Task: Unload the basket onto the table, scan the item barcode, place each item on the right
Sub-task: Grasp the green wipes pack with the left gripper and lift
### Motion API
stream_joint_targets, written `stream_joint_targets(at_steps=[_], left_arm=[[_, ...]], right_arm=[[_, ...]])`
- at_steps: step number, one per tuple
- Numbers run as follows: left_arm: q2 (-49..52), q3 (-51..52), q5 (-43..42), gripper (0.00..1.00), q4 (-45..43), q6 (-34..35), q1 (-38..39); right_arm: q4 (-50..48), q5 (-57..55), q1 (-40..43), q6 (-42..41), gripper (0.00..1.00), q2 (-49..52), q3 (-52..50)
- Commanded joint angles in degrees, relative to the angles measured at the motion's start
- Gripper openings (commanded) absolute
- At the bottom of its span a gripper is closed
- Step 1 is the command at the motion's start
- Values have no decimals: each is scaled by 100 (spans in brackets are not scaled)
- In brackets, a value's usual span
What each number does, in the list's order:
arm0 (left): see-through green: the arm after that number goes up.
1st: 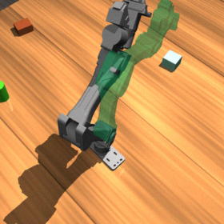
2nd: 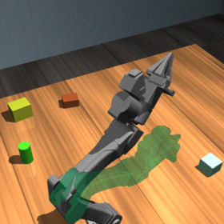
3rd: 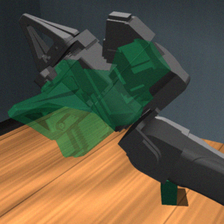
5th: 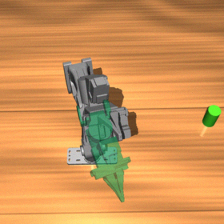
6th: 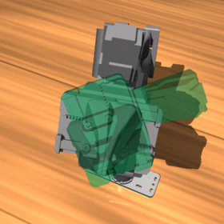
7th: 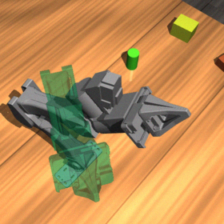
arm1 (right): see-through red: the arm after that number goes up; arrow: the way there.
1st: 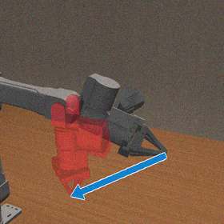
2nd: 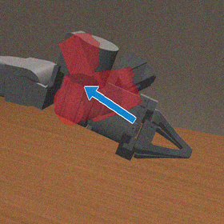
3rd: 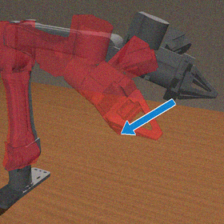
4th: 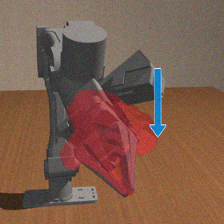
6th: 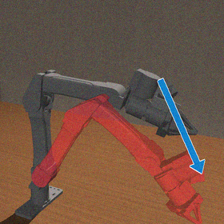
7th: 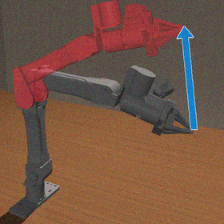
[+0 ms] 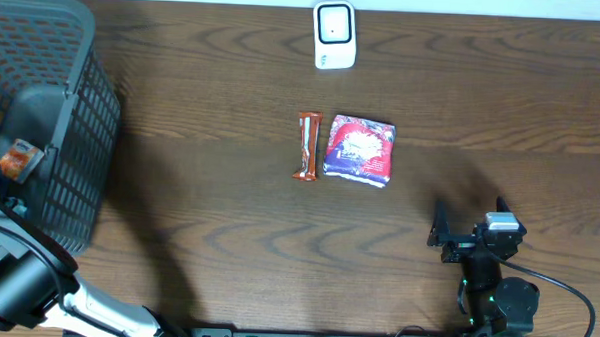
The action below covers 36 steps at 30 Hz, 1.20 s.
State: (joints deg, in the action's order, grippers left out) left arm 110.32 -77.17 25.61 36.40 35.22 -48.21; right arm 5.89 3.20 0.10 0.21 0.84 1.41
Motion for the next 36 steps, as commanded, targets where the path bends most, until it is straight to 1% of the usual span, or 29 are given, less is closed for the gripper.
stream_joint_targets(at_steps=[1,6,10,14,17,21,24,29,31,34,36], left_arm=[[105,46,57,8,74,-219,-22],[44,46,-125,8,256,-216,-22],[-105,44,-874,7,343,-221,-22],[-514,42,-1668,7,308,-214,-22],[-984,37,-2321,7,173,-212,-22],[-1742,35,-3565,7,-59,-190,-22],[-2382,35,-4260,7,-297,-144,-22],[-3377,35,-4544,7,-400,271,-20],[-3753,35,-4819,8,-466,330,50],[-4157,35,-5331,7,-680,326,374],[-4367,35,-5510,7,-813,323,780]], right_arm=[[-13,15,13,-103,99,-46,-31],[-13,15,13,-101,99,-46,-31],[-13,15,13,-101,99,-46,-31],[-13,15,13,-101,99,-46,-31],[-13,15,13,-101,99,-46,-28],[-13,15,13,-103,99,-46,-28],[-13,15,13,-101,99,-46,-28],[-13,15,13,-101,99,-46,-31],[-13,15,13,-101,99,-46,-31],[-13,15,13,-101,99,-46,-31],[-13,15,13,-103,99,-46,-31]])
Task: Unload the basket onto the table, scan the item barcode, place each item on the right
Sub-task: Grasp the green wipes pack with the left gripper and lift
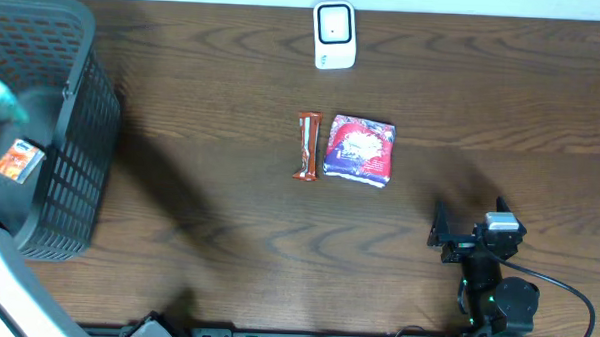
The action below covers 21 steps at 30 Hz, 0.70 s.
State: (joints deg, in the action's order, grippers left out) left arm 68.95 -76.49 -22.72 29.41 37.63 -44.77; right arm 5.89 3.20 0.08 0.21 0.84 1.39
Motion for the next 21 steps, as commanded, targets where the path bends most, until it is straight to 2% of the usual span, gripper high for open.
stream_joint_targets(at_steps=[1,4,7,12,17,21], left_arm=[[-310,-33,-667,7,-133,81,667],[-452,-33,-664,8,-170,-87,1429],[-459,-33,-629,7,-234,-581,2277],[-313,-33,7,7,-229,-1327,3587],[9,-33,540,7,-205,-1886,4575],[505,-33,719,7,-96,-2009,5147]], right_arm=[[-13,15,15,-103,99,-46,-28],[-13,15,15,-101,99,-46,-26],[-13,15,15,-101,99,-46,-28],[-13,15,15,-101,99,-46,-28],[-11,15,15,-103,99,-46,-26],[-13,15,15,-101,99,-46,-28]])
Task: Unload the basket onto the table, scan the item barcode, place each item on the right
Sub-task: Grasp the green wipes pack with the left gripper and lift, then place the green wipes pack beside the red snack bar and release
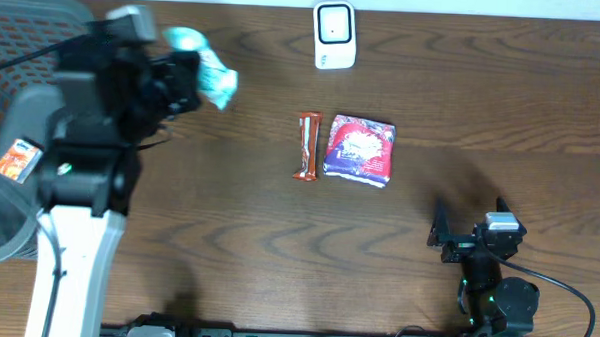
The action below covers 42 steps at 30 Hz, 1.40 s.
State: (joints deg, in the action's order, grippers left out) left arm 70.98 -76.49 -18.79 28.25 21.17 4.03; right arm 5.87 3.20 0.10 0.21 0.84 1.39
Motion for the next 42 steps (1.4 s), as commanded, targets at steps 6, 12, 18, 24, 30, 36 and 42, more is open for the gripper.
stream_joint_targets(at_steps=[6,12,18,24,30,36,42], left_arm=[[1294,-33,326,7,33,-634,774],[2330,-33,326,7,35,-918,1062],[3119,-33,319,7,9,-918,1239],[3550,-33,321,9,-52,-1246,1488],[3644,-33,323,50,-55,-1257,1609],[3510,-179,321,69,-70,-1255,1521],[2811,-522,323,76,-153,-1257,1314]], right_arm=[[-11,15,13,-101,99,-46,-26],[-11,15,13,-103,99,-46,-28],[-11,15,13,-101,99,-46,-26],[-11,15,13,-103,99,-46,-28],[-11,15,13,-103,99,-46,-26],[-11,15,13,-101,99,-46,-28],[-11,15,13,-101,99,-46,-26]])
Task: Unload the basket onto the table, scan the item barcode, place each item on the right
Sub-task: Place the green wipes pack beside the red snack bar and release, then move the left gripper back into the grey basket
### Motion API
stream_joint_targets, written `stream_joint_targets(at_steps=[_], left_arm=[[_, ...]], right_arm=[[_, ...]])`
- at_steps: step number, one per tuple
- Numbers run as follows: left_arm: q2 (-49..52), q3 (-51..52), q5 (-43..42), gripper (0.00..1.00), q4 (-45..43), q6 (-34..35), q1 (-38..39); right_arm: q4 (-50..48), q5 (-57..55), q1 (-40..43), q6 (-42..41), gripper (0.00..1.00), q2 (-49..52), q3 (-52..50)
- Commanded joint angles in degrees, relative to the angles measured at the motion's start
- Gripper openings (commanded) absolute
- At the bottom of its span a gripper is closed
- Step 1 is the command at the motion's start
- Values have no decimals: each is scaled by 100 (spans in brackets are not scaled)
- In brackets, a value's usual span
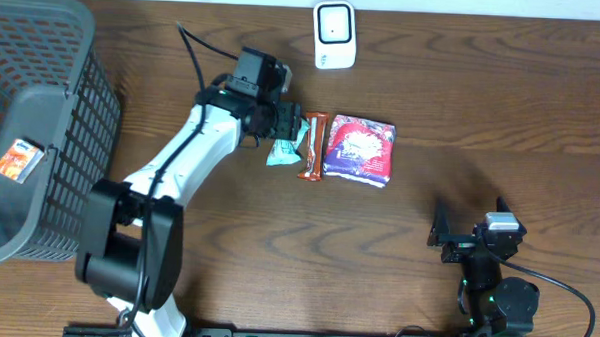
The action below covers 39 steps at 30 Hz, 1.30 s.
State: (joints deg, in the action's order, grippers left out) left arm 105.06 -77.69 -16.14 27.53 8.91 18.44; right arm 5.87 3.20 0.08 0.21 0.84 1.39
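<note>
A teal packet [282,150] lies low over the table just left of the brown snack bar [309,145]. My left gripper [291,126] reaches in from the left and is shut on the packet's upper end. The white barcode scanner [335,35] stands at the table's far edge, above and to the right of the packet. My right gripper [439,223] rests near the front right, shut and holding nothing.
A red and purple packet [360,150] lies right of the snack bar. A dark mesh basket [77,111] fills the left side, with an orange item [18,161] inside. The left arm [196,150] stretches diagonally from the front left.
My left gripper has moved right and down with the teal packet, from high over the table's left part to beside the brown snack bar. The right arm has not moved.
First my left arm was low at the basket's front corner. Then the teal packet showed at the basket's left side. Later my left gripper held it high, right of the basket, and now it is down beside the snack bar.
</note>
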Motion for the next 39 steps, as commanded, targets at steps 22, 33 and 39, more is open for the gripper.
stream_joint_targets(at_steps=[22,33,39], left_arm=[[-3222,-442,59,79,-413,319,-3624],[-2903,-424,638,79,-273,787,-5132],[-2417,-417,1027,79,-81,-439,-5191]], right_arm=[[-11,15,15,-101,99,-46,-28],[-11,15,15,-103,99,-46,-28],[-11,15,15,-101,99,-46,-28]])
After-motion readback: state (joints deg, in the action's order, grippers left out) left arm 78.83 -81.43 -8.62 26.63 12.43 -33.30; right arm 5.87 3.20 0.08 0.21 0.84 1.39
